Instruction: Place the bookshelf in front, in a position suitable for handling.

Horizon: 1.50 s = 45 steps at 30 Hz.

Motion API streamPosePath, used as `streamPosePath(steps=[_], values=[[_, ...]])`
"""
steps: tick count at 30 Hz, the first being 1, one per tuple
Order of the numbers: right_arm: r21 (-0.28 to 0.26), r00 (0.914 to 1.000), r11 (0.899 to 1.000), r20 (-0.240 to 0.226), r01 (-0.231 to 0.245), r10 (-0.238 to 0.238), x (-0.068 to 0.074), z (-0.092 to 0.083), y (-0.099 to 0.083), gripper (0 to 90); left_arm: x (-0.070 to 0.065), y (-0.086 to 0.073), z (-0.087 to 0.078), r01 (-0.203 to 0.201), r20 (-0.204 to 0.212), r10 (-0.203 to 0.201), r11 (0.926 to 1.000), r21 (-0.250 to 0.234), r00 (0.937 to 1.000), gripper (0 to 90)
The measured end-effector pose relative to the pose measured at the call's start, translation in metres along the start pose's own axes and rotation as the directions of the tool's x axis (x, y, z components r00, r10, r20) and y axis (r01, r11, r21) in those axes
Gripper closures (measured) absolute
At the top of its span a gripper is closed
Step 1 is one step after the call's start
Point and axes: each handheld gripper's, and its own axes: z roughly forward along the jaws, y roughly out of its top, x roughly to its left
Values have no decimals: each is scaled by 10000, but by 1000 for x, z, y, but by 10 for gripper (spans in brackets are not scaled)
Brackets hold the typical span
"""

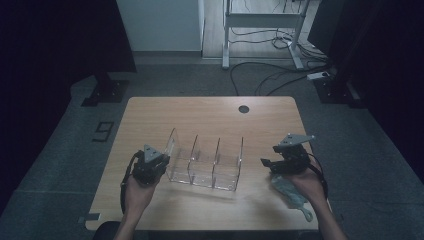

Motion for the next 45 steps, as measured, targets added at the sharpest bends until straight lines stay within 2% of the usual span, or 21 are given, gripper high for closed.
streamPosePath(steps=[4, 11, 14, 21, 23, 27, 34, 39, 41, 45], values=[[204, 9997, 9997, 205, -105, 101, -7, -3, -12, 329, 5, -1, 0, 25, 56, -25, 10000, -56, 10000, 813], [457, 9967, 9969, 517, -642, 618, -20, -10, -35, 313, 14, -2, 1, 40, 66, -39, 9999, -128, 10000, 850], [484, 9952, 9953, 552, -840, 813, -24, -12, -43, 287, 19, -3, 1, 183, 325, -178, 9997, -151, 9993, 864], [1076, 9892, 9855, 792, -1315, 1234, -32, -13, -68, 191, 25, -4, 2, 158, 611, -143, 9996, -247, 9980, 870], [1236, 9881, 9819, 737, -1436, 1352, -35, -12, -77, 177, 26, -4, 2, 142, 603, -126, 9996, -252, 9981, 869], [1705, 9859, 9735, 944, -1526, 1380, -39, -4, -92, 179, 26, -4, 2, 56, 606, -42, 9997, -235, 9982, 867], [2585, 9859, 9537, 1041, -1538, 1308, -44, 18, -115, 287, 27, -5, 2, 112, 673, -90, 9994, -319, 9977, 865], [2776, 9836, 9439, 726, -1792, 1654, -46, 26, -124, 455, 28, -6, 2, 92, 736, -68, 9994, -326, 9973, 859], [2684, 9806, 9432, 470, -1958, 1902, -46, 24, -125, 566, 28, -6, 3, 127, 782, -102, 9994, -316, 9969, 853], [2645, 9828, 9466, 427, -1845, 1796, -43, 22, -124, 642, 27, -5, 3, 60, 714, -39, 9996, -292, 9974, 850]])
